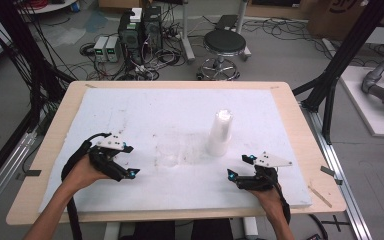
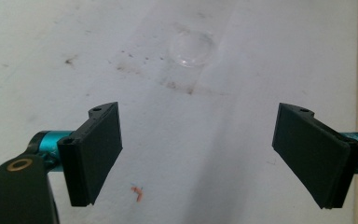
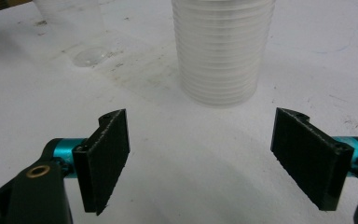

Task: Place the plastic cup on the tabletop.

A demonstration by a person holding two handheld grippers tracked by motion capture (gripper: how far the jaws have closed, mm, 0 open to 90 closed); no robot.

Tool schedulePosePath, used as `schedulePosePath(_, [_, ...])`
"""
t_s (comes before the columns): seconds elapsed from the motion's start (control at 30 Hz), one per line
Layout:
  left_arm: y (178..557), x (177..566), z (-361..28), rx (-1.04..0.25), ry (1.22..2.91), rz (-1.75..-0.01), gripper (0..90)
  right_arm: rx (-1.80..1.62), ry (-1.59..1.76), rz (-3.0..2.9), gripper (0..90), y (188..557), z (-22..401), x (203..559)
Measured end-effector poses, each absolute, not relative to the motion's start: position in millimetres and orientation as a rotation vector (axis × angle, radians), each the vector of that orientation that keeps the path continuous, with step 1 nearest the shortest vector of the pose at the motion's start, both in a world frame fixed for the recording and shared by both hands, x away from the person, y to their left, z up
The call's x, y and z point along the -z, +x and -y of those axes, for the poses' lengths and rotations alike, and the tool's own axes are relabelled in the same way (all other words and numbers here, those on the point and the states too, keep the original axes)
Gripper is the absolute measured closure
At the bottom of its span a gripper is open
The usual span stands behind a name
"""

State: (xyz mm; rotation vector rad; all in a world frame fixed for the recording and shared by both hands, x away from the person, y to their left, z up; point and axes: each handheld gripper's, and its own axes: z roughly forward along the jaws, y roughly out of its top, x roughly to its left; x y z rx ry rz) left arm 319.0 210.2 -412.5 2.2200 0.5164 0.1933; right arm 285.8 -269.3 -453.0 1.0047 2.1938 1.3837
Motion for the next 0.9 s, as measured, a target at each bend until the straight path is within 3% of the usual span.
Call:
schedulePosePath(0.27, [296.2,431.6,-234.8,-0.345,1.949,-0.655,15.6,-1.39,1.001,-2.192,19.1,285.5,269.5,453.0])
schedulePosePath(0.57, [280.3,458.2,-237.7,-0.464,1.837,-0.763,15.4,-1.386,0.984,-2.191,19.1,285.1,269.2,453.1])
schedulePosePath(0.9, [278.2,465.3,-239.3,-0.479,1.789,-0.807,15.4,-1.397,0.981,-2.173,19.1,282.6,269.5,452.9])
